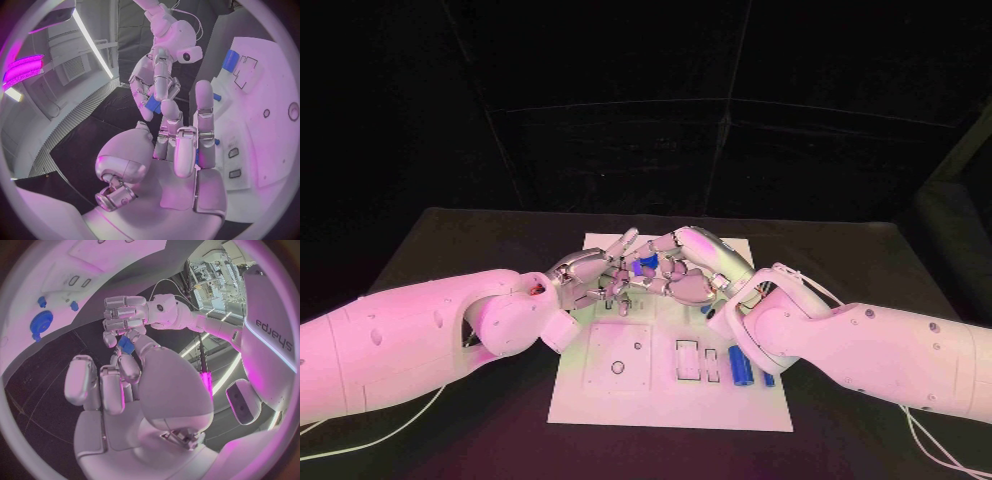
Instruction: Assemble the parts on the task board
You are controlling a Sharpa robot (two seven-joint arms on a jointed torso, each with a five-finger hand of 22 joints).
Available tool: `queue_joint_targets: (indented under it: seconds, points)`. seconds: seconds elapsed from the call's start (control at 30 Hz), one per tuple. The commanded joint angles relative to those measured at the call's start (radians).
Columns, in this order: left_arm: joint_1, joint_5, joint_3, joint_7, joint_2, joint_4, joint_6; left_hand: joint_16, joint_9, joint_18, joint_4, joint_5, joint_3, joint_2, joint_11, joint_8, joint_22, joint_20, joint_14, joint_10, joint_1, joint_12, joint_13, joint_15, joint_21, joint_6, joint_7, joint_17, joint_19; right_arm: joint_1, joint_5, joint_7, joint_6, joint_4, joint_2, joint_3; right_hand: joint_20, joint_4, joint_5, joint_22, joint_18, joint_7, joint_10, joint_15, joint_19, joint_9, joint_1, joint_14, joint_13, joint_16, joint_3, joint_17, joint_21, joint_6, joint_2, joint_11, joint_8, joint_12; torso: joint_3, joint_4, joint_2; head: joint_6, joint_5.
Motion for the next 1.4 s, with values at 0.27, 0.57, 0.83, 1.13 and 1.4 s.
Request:
queue_joint_targets:
  seconds: [0.27, 0.57, 0.83, 1.13, 1.4]
  points:
    - [0.001, 0.034, 0.001, -0.012, -0.002, 0.002, 0.06, 0.013, 0.021, 0.013, -0.003, -0.004, 0.013, 0.002, -0.01, 0.021, 0.015, -0.011, 0.08, 0.013, -0.021, 0.024, 0.027, -0.012, 0.022, 0.025, -0.01, 0.138, -0.011, 0.002, 0.004, -0.003, 0.008, -0.005, -0.004, 0.001, 0.0, -0.002, 0.003, 0.001, -0.015, 0.0, 0.008, -0.004, 0.006, 0.001, -0.003, 0.07, 0.001, 0.004, 0.006, 0.088, 0.007, 0.006, -0.006, -0.001, 0.006, 0.003, 0.0006, 0.001, 0.0, -0.001, -0.001]
    - [0.001, 0.034, 0.001, -0.012, -0.004, -0.002, 0.061, 0.017, 0.029, 0.013, -0.003, -0.003, 0.023, 0.003, -0.012, 0.027, 0.021, -0.013, 0.081, 0.017, -0.022, 0.035, 0.04, -0.015, 0.03, 0.031, -0.013, 0.146, -0.013, 0.002, 0.004, -0.012, 0.014, -0.01, -0.008, 0.001, 0.001, -0.003, 0.002, 0.002, -0.015, 0.0, 0.007, -0.004, 0.006, 0.001, -0.003, 0.069, 0.0, 0.004, 0.007, 0.087, 0.007, 0.007, -0.007, -0.001, 0.006, 0.002, 0.0005, 0.0001, 0.0, -0.001, -0.001]
    - [0.001, 0.034, 0.001, -0.012, -0.006, -0.004, 0.059, 0.018, 0.033, 0.013, -0.003, -0.003, 0.029, 0.003, -0.014, 0.029, 0.024, -0.014, 0.082, 0.02, -0.021, 0.042, 0.047, -0.016, 0.034, 0.032, -0.015, 0.148, -0.015, 0.002, 0.003, -0.021, 0.022, -0.012, -0.014, 0.001, 0.001, -0.003, 0.002, 0.002, -0.015, 0.0, 0.007, -0.004, 0.006, 0.001, -0.003, 0.069, 0.0, 0.004, 0.007, 0.087, 0.007, 0.007, -0.007, -0.001, 0.006, 0.002, 0.0006, 0.0007, 0.0, -0.002, -0.001]
    - [0.001, 0.03, 0.001, -0.014, -0.006, -0.004, 0.063, 0.019, 0.038, 0.013, -0.004, -0.003, 0.037, 0.002, -0.015, 0.032, 0.027, -0.015, 0.082, 0.021, -0.017, 0.047, 0.053, -0.017, 0.039, 0.031, -0.016, 0.152, -0.017, 0.002, 0.003, -0.027, 0.033, -0.015, -0.013, 0.001, 0.001, -0.004, -0.004, 0.001, -0.015, 0.0, 0.007, -0.004, 0.005, 0.001, -0.005, 0.069, -0.001, 0.003, 0.008, 0.087, 0.007, 0.008, -0.009, -0.001, 0.005, 0.001, 0.0008, 0.0005, 0.0, -0.003, 0.0]
    - [0.001, 0.018, 0.001, -0.014, -0.006, -0.007, 0.058, 0.017, 0.041, 0.013, -0.005, -0.003, 0.042, 0.001, -0.015, 0.032, 0.03, -0.016, 0.081, 0.021, -0.012, 0.048, 0.055, -0.017, 0.043, 0.03, -0.016, 0.146, -0.018, 0.002, 0.002, -0.027, 0.032, -0.012, -0.011, 0.001, 0.001, -0.004, -0.004, 0.001, -0.015, 0.0, 0.007, -0.004, 0.005, 0.001, -0.005, 0.069, -0.001, 0.003, 0.008, 0.087, 0.007, 0.008, -0.009, -0.001, 0.005, 0.001, 0.0009, 0.0006, 0.0, -0.004, 0.0]
